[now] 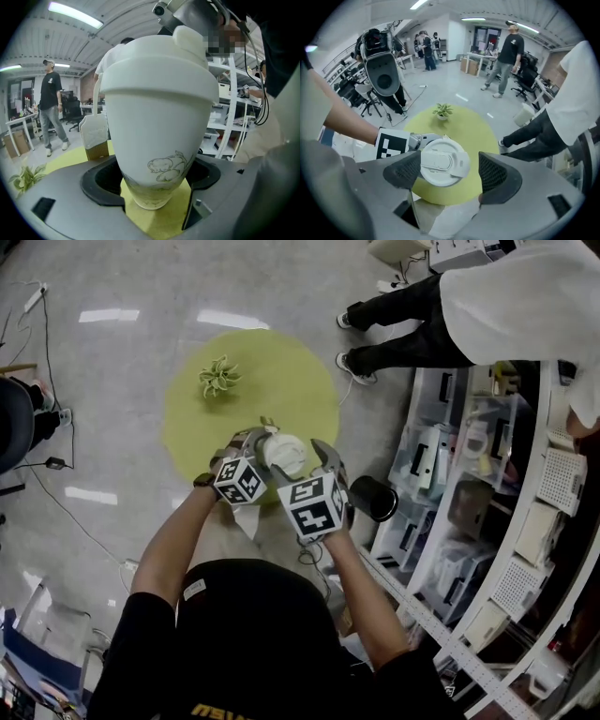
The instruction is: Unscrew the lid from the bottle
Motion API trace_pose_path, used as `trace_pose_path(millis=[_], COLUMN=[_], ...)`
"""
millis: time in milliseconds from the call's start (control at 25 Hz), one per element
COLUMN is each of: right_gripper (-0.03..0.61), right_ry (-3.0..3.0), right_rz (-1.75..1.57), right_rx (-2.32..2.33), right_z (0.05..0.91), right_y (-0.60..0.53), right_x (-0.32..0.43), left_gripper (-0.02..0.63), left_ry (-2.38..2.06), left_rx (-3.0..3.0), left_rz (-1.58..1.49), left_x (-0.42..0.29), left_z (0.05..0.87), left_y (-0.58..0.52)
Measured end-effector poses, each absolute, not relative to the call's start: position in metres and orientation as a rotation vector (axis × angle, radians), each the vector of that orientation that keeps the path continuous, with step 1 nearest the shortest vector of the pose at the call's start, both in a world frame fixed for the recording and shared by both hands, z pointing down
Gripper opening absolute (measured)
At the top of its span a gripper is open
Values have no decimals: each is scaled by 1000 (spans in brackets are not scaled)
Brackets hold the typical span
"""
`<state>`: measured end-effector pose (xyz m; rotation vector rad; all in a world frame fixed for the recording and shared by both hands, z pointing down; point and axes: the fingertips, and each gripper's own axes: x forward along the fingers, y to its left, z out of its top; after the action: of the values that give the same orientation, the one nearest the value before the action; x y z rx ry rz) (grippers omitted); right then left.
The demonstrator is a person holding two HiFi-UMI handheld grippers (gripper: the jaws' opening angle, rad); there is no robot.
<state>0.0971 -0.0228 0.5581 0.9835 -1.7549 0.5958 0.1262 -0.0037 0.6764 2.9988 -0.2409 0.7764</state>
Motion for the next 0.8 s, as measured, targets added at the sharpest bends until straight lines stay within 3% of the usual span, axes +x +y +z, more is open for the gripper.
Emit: trace_pose_path(millis=[360, 800], right_gripper=[413, 394], right_ry=[-1784, -1782], right_rz=[676, 699], right_rx=[1033, 945], right_z=[558, 573], right_y=[-17, -15], right_x=[93, 94], left_gripper=[403, 403], left_ry=[-228, -223], left_rx=[3002, 3004], left_rz=[775, 770], left_x=[130, 131], left_z=[675, 675], left_y=[-4, -4])
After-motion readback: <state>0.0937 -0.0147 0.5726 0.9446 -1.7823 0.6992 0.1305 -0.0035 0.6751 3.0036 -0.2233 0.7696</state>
